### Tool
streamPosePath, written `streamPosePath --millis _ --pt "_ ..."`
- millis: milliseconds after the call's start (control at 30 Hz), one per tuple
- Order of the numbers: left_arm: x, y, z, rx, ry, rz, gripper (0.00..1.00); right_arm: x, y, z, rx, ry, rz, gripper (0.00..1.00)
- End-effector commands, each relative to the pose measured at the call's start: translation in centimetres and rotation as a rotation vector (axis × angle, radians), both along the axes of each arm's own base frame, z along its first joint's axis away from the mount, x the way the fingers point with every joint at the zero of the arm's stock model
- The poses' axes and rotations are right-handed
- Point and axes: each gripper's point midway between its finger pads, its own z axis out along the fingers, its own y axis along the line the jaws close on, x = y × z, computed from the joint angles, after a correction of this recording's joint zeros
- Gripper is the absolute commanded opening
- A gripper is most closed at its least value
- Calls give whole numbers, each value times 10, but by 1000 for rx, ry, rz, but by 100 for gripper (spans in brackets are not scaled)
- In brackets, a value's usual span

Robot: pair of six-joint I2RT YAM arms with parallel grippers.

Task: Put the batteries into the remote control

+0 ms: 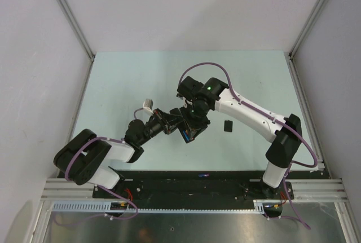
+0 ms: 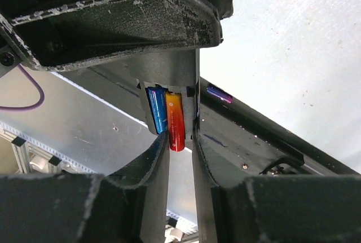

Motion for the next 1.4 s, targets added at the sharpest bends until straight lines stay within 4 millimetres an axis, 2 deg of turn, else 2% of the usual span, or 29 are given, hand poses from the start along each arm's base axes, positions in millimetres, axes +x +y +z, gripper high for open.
streamPosePath --millis 0,200,300,500,667,767,833,867,900,933,967,1000,1033,1067,1100,1133,1167,1200,1233,1267,1333,1367 --pt "-32 13 98 -268 -324 -43 0 13 -3 9 -14 -69 -13 26" --pt "-31 13 96 -264 -323 -41 0 15 1 15 2 -79 -18 30" --pt "-30 12 94 -260 -318 -41 0 16 4 21 17 -87 -19 36" --pt "-29 11 92 -256 -314 -43 0 15 7 28 33 -92 -23 41" --pt "-29 10 92 -261 -304 -48 0 24 6 47 61 -149 -44 43" --pt "-30 10 94 -269 -298 -69 0 34 1 72 143 -265 -56 43" --pt "-32 9 96 -277 -289 -96 0 41 3 64 207 -342 -67 43" --pt "-31 10 97 -278 -286 -99 0 38 -6 89 297 -428 -91 44" --pt "-31 10 99 -283 -286 -105 0 49 4 103 406 -506 -119 46" --pt "-34 10 101 -293 -282 -119 0 44 -7 72 388 -486 -136 47" --pt "-34 11 103 -297 -287 -119 0 41 -14 92 481 -531 -174 48" --pt "-34 13 108 -307 -297 -116 0 49 -14 100 549 -588 -205 51" --pt "-35 13 111 -311 -302 -120 0 47 -19 83 547 -587 -219 53" --pt "-36 14 117 -321 -318 -123 0 46 -20 84 583 -606 -217 59" --pt "-36 14 122 -329 -331 -122 0 45 -20 108 678 -667 -233 64" --pt "-36 15 125 -334 -338 -122 0 44 -21 111 711 -684 -235 68" --pt "-37 16 128 -338 -344 -123 0 40 -21 101 726 -676 -229 77" --pt "-36 16 131 -345 -347 -124 0 40 -21 120 808 -714 -249 83" --pt "-36 16 132 -347 -350 -122 0 39 -22 121 835 -723 -260 89" --pt "-35 17 132 -346 -349 -119 0 39 -23 107 839 -709 -279 98" --pt "-34 17 133 -352 -345 -115 0 37 -25 126 968 -747 -303 100" --pt "-33 17 133 -353 -346 -115 0 33 -24 125 1007 -738 -286 100"
